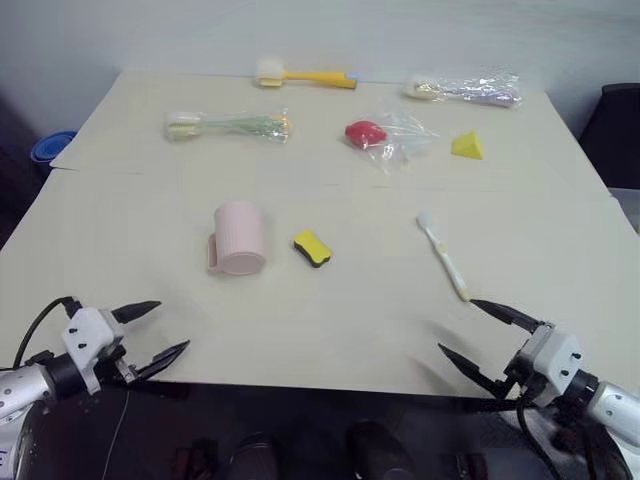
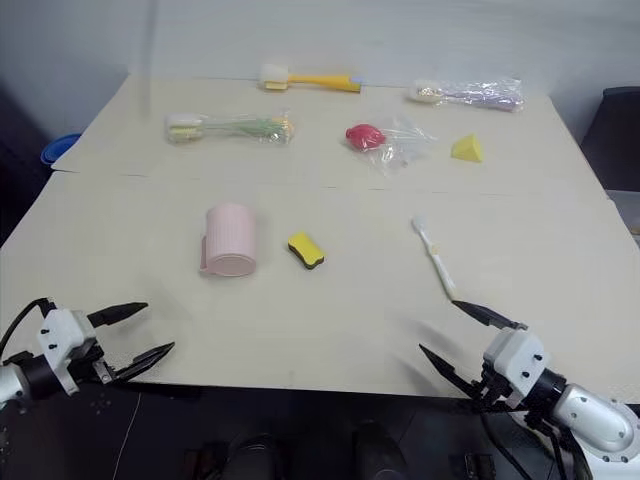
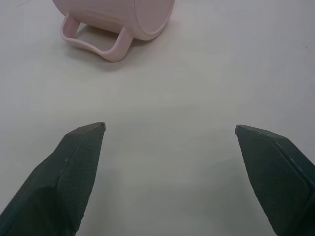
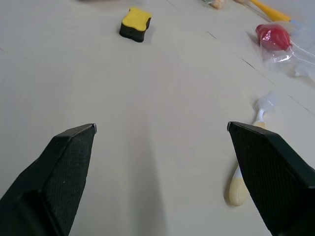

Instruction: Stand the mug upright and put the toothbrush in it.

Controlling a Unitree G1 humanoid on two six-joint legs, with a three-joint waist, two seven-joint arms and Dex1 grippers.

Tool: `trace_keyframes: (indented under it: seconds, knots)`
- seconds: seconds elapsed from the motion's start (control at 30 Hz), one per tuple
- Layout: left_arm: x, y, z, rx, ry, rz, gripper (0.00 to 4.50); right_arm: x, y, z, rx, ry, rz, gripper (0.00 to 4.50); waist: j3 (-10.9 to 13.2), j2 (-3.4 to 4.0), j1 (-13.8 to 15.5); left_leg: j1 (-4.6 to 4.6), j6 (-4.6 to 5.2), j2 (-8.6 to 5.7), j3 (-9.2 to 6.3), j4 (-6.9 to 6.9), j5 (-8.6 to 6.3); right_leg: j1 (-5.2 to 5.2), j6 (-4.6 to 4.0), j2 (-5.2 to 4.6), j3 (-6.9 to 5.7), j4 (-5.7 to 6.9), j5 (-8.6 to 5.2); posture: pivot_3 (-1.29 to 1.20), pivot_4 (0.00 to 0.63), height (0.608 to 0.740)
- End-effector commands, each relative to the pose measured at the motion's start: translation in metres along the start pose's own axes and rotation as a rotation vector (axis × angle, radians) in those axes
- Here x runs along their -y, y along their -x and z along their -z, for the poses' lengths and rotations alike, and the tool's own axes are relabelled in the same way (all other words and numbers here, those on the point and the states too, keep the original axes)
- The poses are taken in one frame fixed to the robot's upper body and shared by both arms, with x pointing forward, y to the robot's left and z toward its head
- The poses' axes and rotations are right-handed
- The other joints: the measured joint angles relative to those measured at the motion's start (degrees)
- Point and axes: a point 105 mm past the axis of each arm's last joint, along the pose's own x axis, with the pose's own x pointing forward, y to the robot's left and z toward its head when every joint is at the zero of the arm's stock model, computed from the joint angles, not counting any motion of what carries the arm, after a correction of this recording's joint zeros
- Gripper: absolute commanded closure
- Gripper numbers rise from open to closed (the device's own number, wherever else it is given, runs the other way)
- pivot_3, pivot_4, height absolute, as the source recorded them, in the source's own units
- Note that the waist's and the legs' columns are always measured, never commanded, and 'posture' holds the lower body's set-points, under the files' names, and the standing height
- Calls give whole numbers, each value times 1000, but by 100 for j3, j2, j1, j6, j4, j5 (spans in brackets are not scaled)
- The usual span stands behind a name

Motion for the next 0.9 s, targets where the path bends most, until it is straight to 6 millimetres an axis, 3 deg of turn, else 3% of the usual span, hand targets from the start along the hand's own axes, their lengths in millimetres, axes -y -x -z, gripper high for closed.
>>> trace_keyframes:
  seconds: [0.03,0.67,0.77,0.9]
  knots:
    - [0,0,-9,4,-23,-9,0,1,-1,-9,22,18,-3,33,0,0,3,0,0,0,0,0,0,0,0,0,2,0,0,0,150,740]
    - [0,-2,-12,50,16,-1,0,-5,-8,-8,48,-16,-41,33,0,0,-7,35,0,0,10,-13,-1,5,0,7,17,6,0,0,150,740]
    - [3,-6,-20,130,49,38,0,-12,-28,-18,110,-57,-91,33,1,-2,-23,39,0,1,14,-12,-1,6,0,7,19,10,0,0,150,740]
    - [5,-10,-26,178,121,89,0,-21,-85,-55,231,-126,-207,33,2,-2,-129,49,0,10,25,-4,-1,5,0,10,19,19,5,0,150,740]
